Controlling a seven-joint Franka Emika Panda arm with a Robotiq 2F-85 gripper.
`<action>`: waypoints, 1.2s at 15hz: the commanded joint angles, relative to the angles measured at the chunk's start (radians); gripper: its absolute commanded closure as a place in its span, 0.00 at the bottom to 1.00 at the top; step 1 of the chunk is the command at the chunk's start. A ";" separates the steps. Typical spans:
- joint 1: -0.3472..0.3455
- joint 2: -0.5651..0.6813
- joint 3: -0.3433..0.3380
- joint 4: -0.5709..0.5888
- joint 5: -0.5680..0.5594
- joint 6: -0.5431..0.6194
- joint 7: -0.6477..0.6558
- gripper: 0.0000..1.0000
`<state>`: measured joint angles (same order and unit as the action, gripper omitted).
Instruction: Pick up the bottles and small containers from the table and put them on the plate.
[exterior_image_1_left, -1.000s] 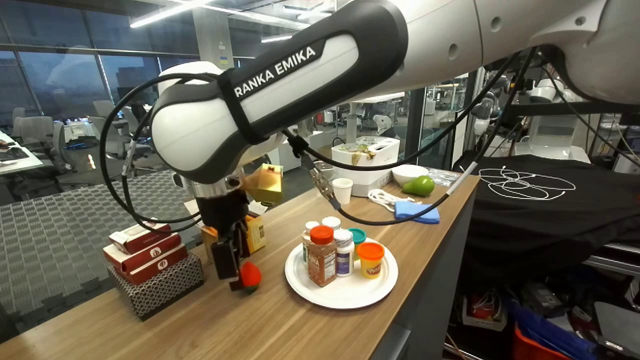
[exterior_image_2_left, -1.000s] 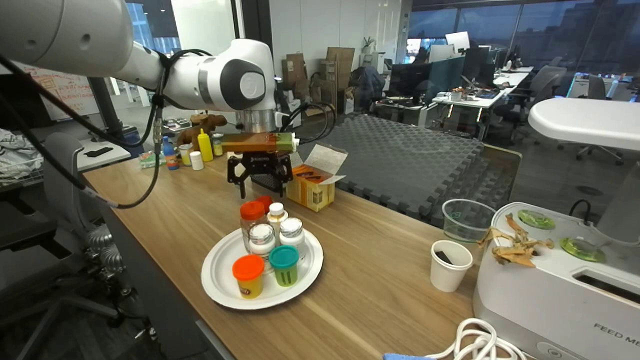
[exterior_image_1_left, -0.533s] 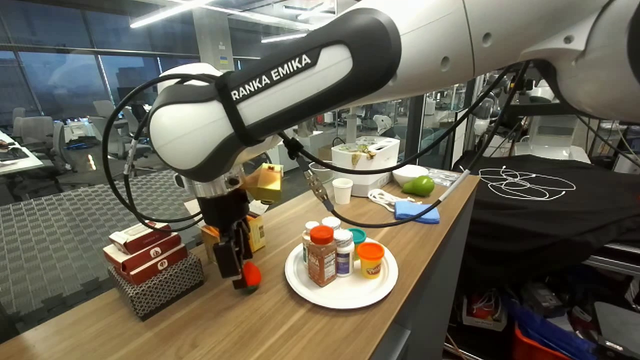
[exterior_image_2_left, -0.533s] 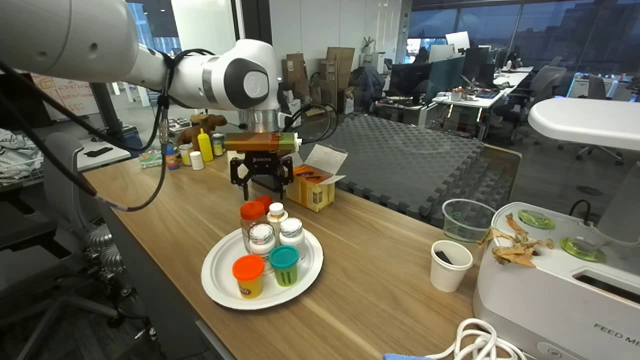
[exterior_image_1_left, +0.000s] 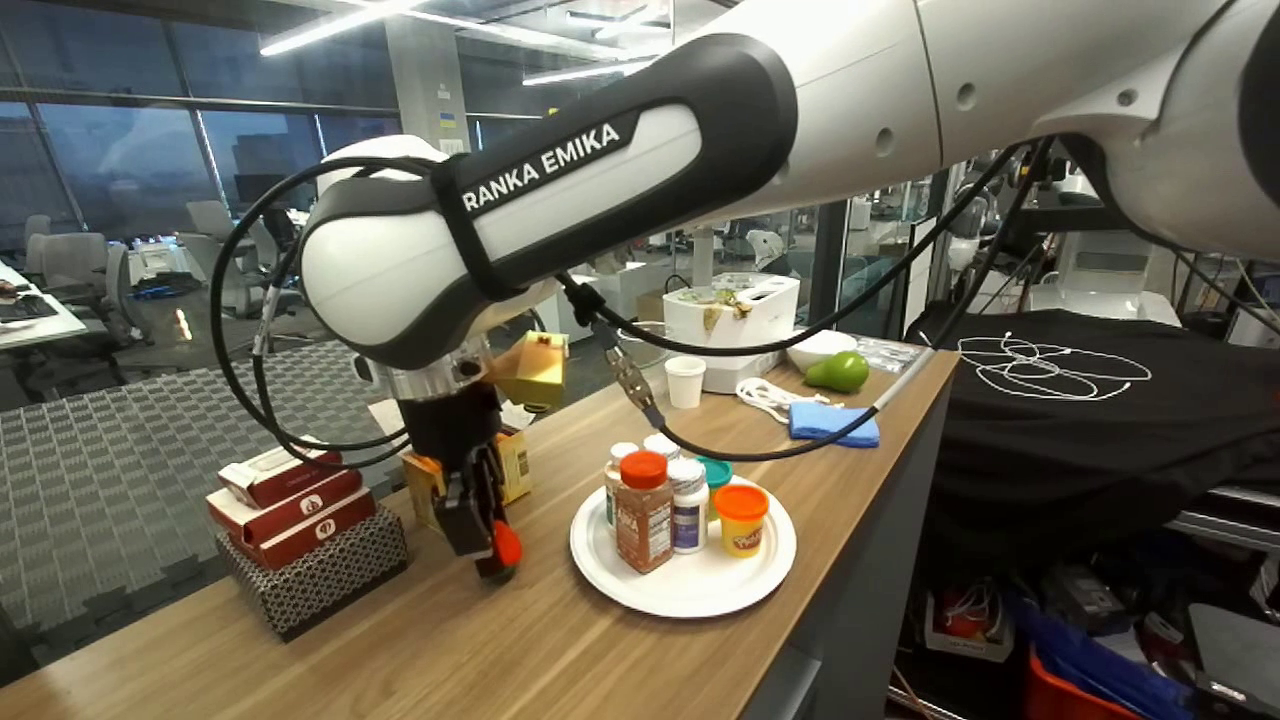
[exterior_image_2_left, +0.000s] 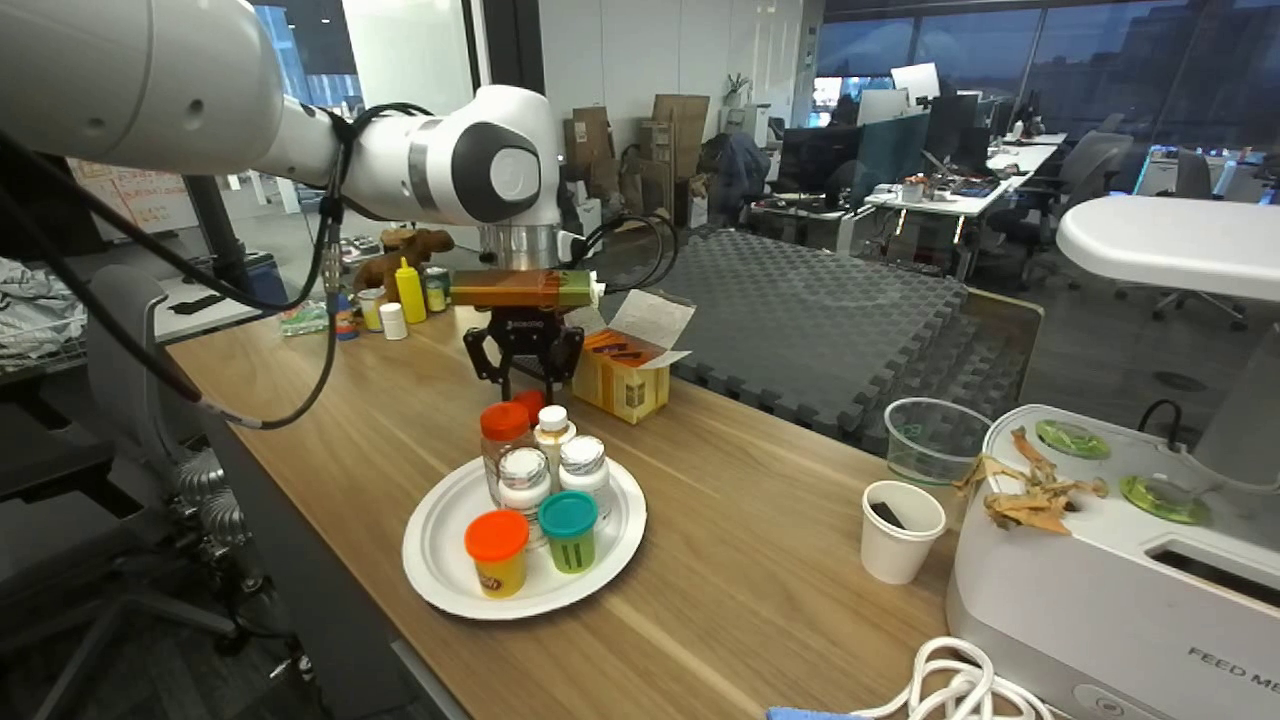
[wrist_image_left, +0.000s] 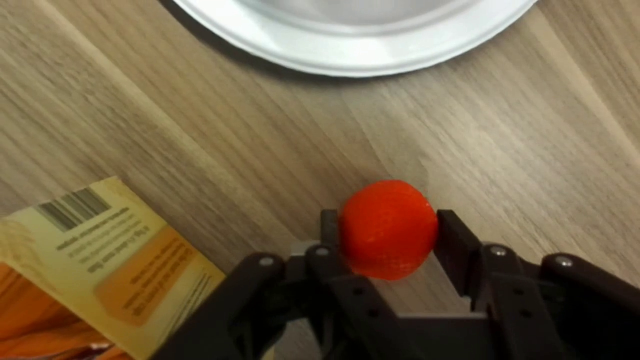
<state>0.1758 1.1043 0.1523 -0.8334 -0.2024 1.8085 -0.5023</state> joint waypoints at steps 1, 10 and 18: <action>0.000 0.010 0.004 0.049 0.008 -0.025 -0.003 0.74; -0.012 -0.182 -0.011 -0.055 -0.003 0.031 0.119 0.74; -0.029 -0.468 -0.055 -0.356 -0.021 0.055 0.283 0.74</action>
<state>0.1568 0.7721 0.1073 -0.9909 -0.2161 1.8168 -0.2777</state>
